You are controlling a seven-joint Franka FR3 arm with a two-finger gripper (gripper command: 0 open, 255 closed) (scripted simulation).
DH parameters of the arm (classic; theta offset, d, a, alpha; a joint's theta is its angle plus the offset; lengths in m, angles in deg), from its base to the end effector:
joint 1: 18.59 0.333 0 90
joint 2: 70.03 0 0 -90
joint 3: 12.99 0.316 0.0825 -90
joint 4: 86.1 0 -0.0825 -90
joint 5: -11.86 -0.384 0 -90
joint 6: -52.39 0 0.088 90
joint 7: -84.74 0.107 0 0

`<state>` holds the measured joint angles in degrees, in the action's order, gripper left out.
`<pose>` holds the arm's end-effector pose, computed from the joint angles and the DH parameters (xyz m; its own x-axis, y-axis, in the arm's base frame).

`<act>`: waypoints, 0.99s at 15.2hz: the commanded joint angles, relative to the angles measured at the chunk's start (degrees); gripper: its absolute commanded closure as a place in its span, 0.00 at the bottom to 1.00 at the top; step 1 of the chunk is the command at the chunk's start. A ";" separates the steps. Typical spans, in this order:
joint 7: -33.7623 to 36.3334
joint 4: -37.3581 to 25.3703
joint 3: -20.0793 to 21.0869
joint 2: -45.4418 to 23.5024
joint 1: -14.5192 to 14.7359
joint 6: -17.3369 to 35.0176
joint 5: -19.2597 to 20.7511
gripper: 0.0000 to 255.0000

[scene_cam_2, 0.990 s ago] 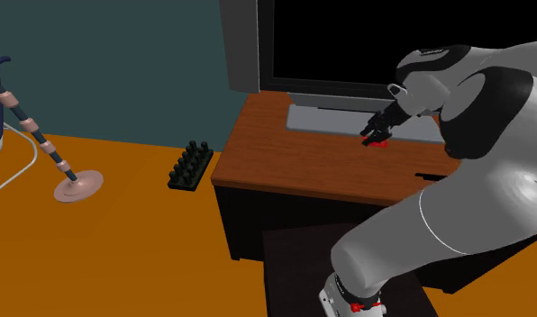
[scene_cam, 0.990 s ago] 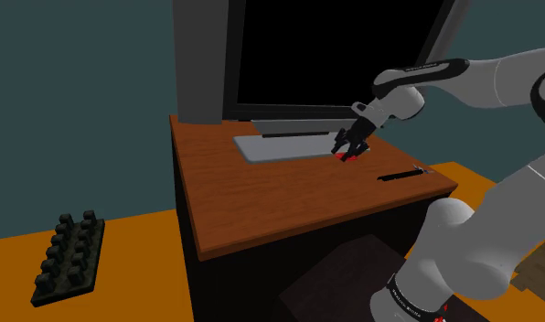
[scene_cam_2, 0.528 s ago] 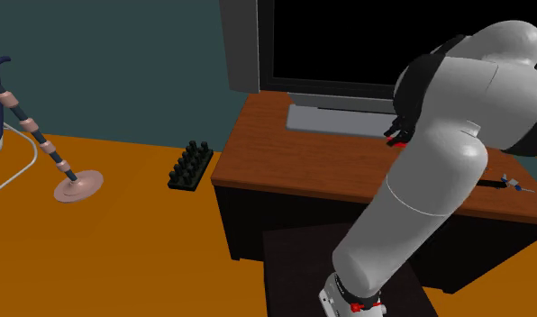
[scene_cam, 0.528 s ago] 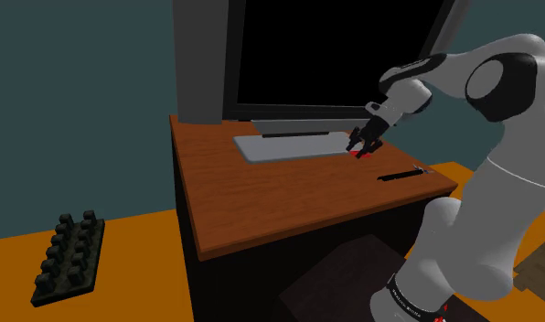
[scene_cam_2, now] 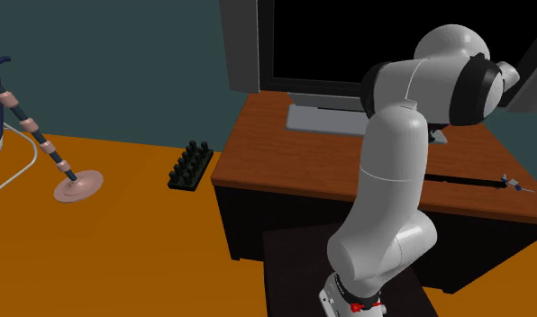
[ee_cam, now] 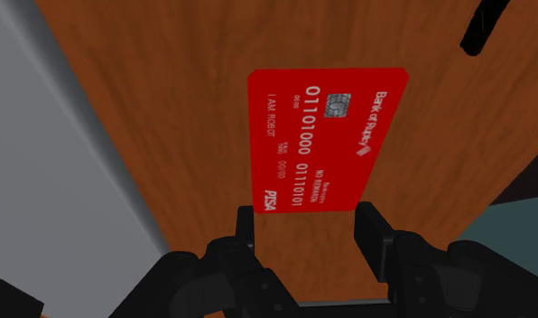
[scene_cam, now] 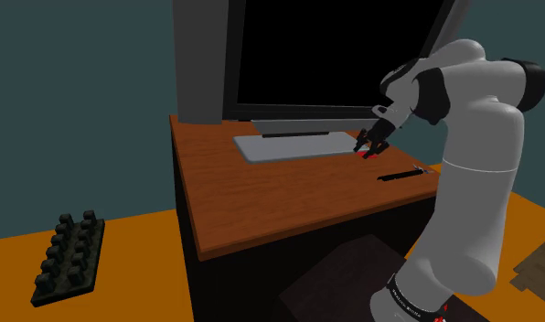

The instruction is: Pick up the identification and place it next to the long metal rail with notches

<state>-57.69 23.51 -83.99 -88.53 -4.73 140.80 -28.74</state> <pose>0.3809 -0.3925 0.4074 0.2377 0.8008 0.5497 0.9596 -0.2813 -0.0053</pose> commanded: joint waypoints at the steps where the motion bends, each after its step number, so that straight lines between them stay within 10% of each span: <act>1: -1.09 0.42 0.85 -1.22 -0.98 0.55 -0.97 1.00; 15: -6.10 3.63 4.70 -6.41 -4.31 4.48 -5.38 1.00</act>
<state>-63.73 27.17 -79.33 -94.87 -8.96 145.29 -34.08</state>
